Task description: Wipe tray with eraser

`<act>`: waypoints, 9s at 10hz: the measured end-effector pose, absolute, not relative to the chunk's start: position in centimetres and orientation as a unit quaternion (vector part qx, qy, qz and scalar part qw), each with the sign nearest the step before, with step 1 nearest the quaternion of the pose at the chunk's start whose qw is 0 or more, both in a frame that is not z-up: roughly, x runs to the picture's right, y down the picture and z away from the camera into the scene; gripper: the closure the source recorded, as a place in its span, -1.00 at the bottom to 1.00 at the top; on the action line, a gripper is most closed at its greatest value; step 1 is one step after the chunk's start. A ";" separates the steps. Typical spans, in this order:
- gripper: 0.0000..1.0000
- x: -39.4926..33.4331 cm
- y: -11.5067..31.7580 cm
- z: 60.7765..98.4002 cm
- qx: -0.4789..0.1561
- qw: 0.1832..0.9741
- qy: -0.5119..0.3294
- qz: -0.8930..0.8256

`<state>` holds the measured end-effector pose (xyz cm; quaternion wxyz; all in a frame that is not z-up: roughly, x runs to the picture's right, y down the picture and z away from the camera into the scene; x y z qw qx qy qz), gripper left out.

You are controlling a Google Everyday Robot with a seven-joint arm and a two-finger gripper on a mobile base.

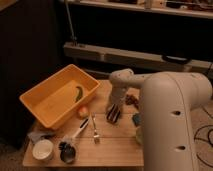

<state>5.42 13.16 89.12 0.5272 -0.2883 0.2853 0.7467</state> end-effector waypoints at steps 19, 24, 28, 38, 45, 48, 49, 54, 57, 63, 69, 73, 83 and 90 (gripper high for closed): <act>1.00 -7.0 -6.7 78.2 -0.300 0.615 0.218 0.696; 1.00 -15.4 -5.9 80.5 -0.340 0.662 0.186 0.642; 1.00 -17.8 -3.4 82.8 -0.344 0.693 0.160 0.613; 1.00 -24.2 3.2 83.1 -0.377 0.753 0.125 0.525; 1.00 -29.4 2.7 83.9 -0.419 0.750 0.090 0.503; 1.00 -28.7 -0.1 86.2 -0.429 0.737 0.084 0.515; 1.00 -27.8 -1.1 87.3 -0.427 0.733 0.089 0.522; 1.00 -22.6 -0.8 90.4 -0.417 0.711 0.119 0.554; 1.00 -18.4 -0.9 90.0 -0.408 0.703 0.118 0.571; 1.00 -21.2 3.5 84.6 -0.415 0.739 0.081 0.524; 1.00 -26.5 6.3 80.2 -0.433 0.769 0.046 0.468; 1.00 -29.3 5.0 83.1 -0.451 0.760 0.046 0.466; 1.00 -20.9 -1.5 90.9 -0.408 0.724 0.091 0.549; 1.00 -19.8 2.0 86.2 -0.428 0.741 0.074 0.512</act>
